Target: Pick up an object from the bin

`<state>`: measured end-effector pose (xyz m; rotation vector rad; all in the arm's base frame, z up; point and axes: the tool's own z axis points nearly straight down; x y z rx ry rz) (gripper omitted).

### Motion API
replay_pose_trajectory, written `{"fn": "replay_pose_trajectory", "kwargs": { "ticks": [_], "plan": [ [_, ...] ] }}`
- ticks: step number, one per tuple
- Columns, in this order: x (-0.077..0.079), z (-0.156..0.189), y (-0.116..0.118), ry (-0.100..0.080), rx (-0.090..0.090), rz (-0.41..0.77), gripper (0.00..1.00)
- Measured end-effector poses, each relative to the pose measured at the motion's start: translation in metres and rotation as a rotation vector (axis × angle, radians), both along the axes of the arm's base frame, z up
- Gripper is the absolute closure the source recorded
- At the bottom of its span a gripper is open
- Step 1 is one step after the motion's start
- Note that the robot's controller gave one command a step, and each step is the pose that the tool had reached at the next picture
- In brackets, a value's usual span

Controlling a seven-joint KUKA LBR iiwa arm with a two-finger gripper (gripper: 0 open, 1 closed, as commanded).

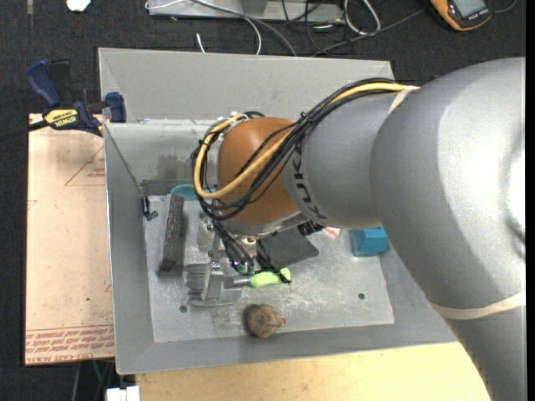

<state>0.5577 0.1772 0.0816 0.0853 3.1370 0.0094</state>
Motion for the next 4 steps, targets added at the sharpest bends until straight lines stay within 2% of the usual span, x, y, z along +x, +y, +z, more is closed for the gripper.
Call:
{"fn": "replay_pose_trajectory", "kwargs": {
  "ticks": [1,4],
  "plan": [
    [0.0126,-0.0104,-0.0268,0.000,-0.004,-0.011,1.00],
    [0.0126,-0.0104,-0.0267,0.000,-0.003,-0.011,1.00]
  ]
}}
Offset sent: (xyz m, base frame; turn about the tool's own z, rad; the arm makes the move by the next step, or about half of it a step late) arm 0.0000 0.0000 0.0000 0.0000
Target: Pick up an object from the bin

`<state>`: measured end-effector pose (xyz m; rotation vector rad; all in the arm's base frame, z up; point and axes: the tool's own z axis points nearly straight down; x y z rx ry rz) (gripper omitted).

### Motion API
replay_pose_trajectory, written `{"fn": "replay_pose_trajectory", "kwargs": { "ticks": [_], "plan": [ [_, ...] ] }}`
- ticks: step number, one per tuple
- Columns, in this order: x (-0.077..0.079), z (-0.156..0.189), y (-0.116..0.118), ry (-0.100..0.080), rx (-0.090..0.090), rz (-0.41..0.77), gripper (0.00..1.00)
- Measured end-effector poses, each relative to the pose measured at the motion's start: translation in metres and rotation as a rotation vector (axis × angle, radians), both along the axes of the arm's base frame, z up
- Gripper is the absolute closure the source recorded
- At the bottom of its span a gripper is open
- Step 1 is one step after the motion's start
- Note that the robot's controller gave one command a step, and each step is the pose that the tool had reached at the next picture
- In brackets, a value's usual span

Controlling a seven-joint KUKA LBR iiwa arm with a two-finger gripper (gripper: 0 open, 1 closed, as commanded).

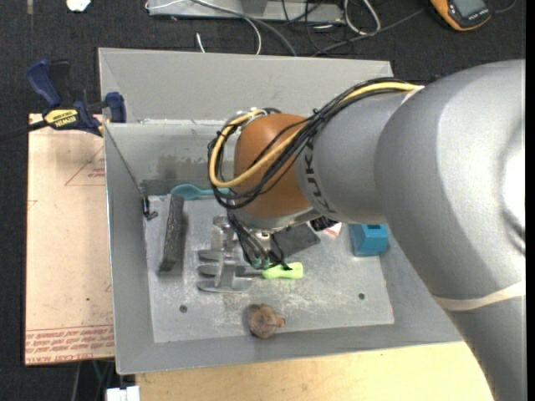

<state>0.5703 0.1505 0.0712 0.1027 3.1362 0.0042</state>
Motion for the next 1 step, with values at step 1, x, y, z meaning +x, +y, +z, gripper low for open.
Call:
{"fn": "replay_pose_trajectory", "kwargs": {
  "ticks": [1],
  "plan": [
    [-0.0001,0.0581,0.0023,0.004,-0.001,0.010,1.00]
  ]
}}
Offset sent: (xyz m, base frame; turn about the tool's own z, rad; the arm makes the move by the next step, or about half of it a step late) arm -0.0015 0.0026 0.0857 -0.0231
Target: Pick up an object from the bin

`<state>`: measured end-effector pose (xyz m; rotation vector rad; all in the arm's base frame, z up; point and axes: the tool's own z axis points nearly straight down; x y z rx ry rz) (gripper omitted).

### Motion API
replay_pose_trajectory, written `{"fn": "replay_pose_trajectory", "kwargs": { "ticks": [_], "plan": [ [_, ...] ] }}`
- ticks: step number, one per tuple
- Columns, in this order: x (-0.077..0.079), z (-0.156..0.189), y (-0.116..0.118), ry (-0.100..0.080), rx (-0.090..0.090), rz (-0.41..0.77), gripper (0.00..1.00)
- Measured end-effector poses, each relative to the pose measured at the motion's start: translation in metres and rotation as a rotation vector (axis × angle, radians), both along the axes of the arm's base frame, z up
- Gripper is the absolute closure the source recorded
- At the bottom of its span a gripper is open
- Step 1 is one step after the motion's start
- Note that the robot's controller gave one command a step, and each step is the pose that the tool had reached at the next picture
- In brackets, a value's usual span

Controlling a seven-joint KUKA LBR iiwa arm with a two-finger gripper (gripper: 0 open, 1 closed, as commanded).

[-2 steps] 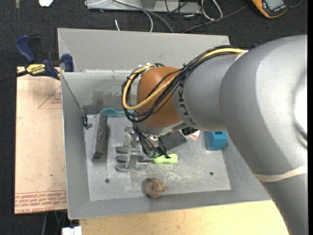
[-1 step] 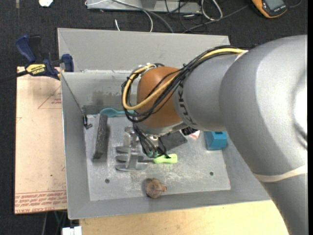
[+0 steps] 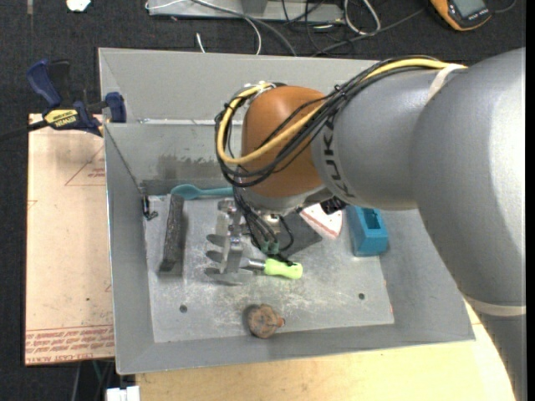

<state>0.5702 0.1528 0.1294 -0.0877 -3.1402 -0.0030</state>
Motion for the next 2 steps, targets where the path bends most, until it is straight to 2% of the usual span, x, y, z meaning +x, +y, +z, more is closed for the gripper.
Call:
{"fn": "replay_pose_trajectory", "kwargs": {
  "ticks": [1,2],
  "plan": [
    [0.000,0.029,0.001,-0.003,0.001,0.012,1.00],
    [0.005,0.090,-0.007,0.001,0.001,0.014,1.00]
  ]
}}
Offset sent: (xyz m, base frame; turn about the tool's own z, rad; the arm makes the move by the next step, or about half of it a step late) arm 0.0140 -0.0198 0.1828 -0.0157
